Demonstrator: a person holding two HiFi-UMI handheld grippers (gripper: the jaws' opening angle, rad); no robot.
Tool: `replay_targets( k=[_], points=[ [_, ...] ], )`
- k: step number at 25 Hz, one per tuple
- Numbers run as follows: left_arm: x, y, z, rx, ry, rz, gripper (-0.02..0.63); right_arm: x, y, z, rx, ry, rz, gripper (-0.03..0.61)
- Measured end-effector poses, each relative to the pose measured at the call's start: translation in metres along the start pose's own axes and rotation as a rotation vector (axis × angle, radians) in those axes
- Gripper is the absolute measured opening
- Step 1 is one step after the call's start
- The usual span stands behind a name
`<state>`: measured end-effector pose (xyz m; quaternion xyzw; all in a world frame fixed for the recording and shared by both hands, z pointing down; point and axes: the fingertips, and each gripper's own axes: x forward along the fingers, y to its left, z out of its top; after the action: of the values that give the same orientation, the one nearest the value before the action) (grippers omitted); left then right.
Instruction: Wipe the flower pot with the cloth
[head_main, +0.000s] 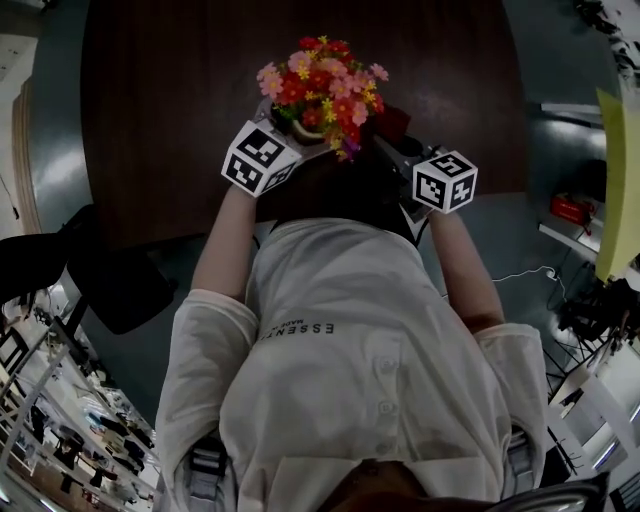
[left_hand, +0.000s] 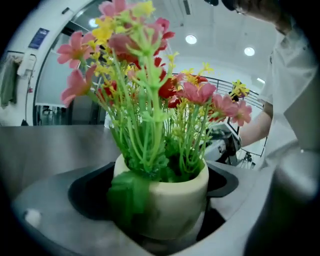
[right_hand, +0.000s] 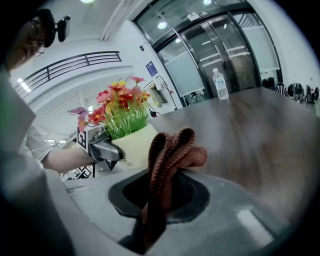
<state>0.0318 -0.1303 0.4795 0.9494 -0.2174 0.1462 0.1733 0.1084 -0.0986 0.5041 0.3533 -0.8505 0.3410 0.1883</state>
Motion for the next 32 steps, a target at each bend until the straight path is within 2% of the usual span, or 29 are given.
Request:
replay_targets(
  k=[4,7,10,15,19,22,25,26,28,32],
  points=[
    [-0.029,-0.01,0.055,-0.035,-0.088,0.05,0.561,-0.005,0.026,0.019,-0.033,-0.036,-0.003,0.048],
    [-0.039,-0.022,0.095,-0.044,-0.139,0.06,0.562,-0.008,0.058,0.046,-0.103,-0.111,0.027,0.048],
    [-0.043,-0.03,0.121,-0.035,-0.168,0.074,0.561,-0.012,0.08,0.066,-0.166,-0.16,0.054,0.048],
    [-0.05,-0.032,0.145,-0.038,-0.209,0.094,0.561,-0.012,0.109,0.077,-0.25,-0.183,0.131,0.048],
    [-0.047,-0.036,0.153,-0.027,-0.217,0.11,0.561,-0.006,0.135,0.07,-0.329,-0.169,0.215,0.048],
    [-0.046,-0.036,0.158,-0.015,-0.222,0.112,0.561,-0.002,0.153,0.061,-0.384,-0.144,0.295,0.048],
    [-0.051,-0.03,0.164,-0.01,-0.244,0.121,0.561,0.0,0.162,0.048,-0.396,-0.092,0.379,0.048],
    [-0.054,-0.029,0.166,-0.008,-0.253,0.128,0.561,0.001,0.158,0.044,-0.384,-0.077,0.376,0.048],
    [-0.061,-0.031,0.169,-0.009,-0.265,0.133,0.561,0.0,0.138,0.043,-0.329,-0.075,0.315,0.048],
    [-0.064,-0.042,0.17,-0.016,-0.267,0.109,0.561,-0.013,0.089,0.077,-0.172,-0.198,0.162,0.048]
  ],
)
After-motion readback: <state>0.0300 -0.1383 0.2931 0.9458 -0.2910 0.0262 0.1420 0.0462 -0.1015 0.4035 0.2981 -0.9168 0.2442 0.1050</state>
